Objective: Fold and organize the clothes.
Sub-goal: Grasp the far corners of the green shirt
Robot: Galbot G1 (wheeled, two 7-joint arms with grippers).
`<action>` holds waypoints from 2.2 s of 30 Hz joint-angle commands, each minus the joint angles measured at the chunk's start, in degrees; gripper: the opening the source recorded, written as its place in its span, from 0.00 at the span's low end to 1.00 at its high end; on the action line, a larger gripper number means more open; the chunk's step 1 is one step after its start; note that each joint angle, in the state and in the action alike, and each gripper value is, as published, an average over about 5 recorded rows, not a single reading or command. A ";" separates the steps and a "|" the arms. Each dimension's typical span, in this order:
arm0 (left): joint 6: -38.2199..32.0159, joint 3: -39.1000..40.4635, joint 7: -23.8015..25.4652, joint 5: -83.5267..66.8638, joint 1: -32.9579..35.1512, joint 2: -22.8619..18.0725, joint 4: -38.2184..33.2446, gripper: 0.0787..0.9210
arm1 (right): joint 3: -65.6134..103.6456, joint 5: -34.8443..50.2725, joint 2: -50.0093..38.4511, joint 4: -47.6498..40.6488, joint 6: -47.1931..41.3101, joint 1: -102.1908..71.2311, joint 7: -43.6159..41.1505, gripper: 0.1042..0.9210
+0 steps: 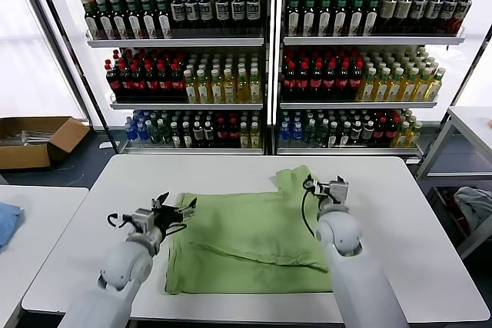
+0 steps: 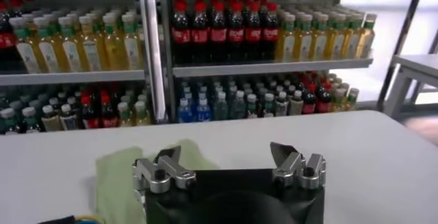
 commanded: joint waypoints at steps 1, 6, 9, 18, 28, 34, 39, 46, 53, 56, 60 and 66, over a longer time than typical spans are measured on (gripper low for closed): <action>-0.11 4.04 0.89 -1.76 -13.97 -1.11 15.79 0.88 | -1.61 1.58 1.01 -11.12 0.31 9.96 -0.48 0.88; -0.42 4.69 0.98 -1.71 -15.56 -1.31 19.22 0.88 | -1.20 -0.39 2.96 -17.93 0.54 13.68 -2.14 0.88; -0.29 4.84 0.88 -1.68 -15.41 -1.43 19.37 0.88 | -0.51 -1.52 3.87 -21.44 0.66 14.81 -2.79 0.88; 0.32 5.13 0.65 -1.47 -13.80 -1.47 18.05 0.88 | 0.84 -3.17 5.29 -25.16 1.22 14.58 -3.94 0.88; 0.72 4.63 0.58 -0.96 -11.89 -2.09 16.99 0.88 | 1.41 -3.49 5.57 -25.30 1.36 13.55 -4.49 0.88; 1.22 3.86 0.48 -0.84 -9.57 -1.95 14.75 0.88 | 1.36 -4.04 6.37 -24.67 1.26 12.72 -4.61 0.88; 1.79 3.09 0.41 -0.98 -6.77 -1.99 11.37 0.88 | 1.51 -4.19 6.29 -23.94 1.04 12.01 -4.56 0.88; 1.74 1.91 0.37 -1.21 -4.05 -1.75 9.10 0.88 | 1.69 -4.32 5.95 -22.70 0.81 10.32 -4.46 0.88; 1.64 1.41 0.45 -1.38 -2.20 -2.23 8.84 0.76 | 1.65 -4.73 6.36 -22.40 0.65 9.10 -4.53 0.87; 1.61 1.39 0.46 -1.40 -2.06 -2.61 9.09 0.66 | 1.74 -4.86 6.59 -22.60 0.69 8.58 -4.57 0.81; 1.62 1.69 0.46 -1.45 -1.96 -2.81 9.02 0.53 | 1.95 -4.86 6.47 -22.54 0.82 7.60 -4.59 0.67; 1.43 2.50 0.73 -1.12 -1.65 -3.14 9.00 0.32 | 2.09 -4.81 5.97 -21.35 0.90 5.96 -4.57 0.48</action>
